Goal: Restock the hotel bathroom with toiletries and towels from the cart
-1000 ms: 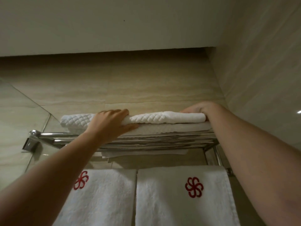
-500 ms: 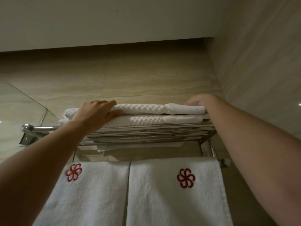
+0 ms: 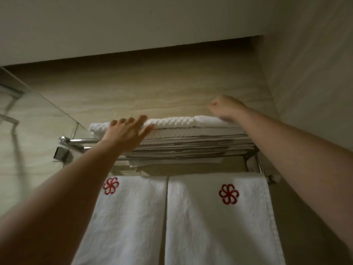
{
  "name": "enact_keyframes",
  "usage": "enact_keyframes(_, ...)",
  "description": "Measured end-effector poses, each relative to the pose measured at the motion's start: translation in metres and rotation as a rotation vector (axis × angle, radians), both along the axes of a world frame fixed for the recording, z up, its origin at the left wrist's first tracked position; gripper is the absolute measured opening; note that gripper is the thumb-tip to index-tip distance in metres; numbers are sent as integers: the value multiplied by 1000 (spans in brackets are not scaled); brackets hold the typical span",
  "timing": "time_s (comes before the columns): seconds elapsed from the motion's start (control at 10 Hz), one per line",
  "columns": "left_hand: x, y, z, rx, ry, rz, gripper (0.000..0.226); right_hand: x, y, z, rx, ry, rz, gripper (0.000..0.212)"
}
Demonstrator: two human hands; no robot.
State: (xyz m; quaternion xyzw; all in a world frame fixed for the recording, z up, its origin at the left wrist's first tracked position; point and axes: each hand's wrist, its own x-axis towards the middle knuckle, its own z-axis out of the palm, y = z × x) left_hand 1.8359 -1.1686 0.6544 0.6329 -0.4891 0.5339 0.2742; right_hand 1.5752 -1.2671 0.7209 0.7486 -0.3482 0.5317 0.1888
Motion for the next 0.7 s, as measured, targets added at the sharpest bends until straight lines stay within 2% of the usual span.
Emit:
enact_keyframes(0.1, -7, -9, -5, -41, -7, -39, 60, 18, 23, -31, -85, 274, -31, 54)
enact_keyframes(0.2, -4, -8, -9, -44, 24, -83, 65, 11, 18, -54, -423, 357, -252, 59)
enact_keyframes(0.3, 8, -1, -9, -73, 98, -91, 73, 3, -1, -55, -621, 313, -261, 64)
enact_keyframes(0.4, 17, 2, -14, -92, 130, -67, 77, 3, -8, -54, -675, 273, -236, 71)
enact_keyframes(0.5, 21, 4, -20, -84, 203, -49, 79, 3, -6, -60, -654, 235, -230, 64)
enact_keyframes(0.6, 20, 18, -30, -25, 323, -5, 78, 5, 12, -77, -486, 250, -251, 49)
enact_keyframes(0.7, 17, 35, -47, 3, 287, 26, 72, 3, 25, -99, -426, 265, -233, 53)
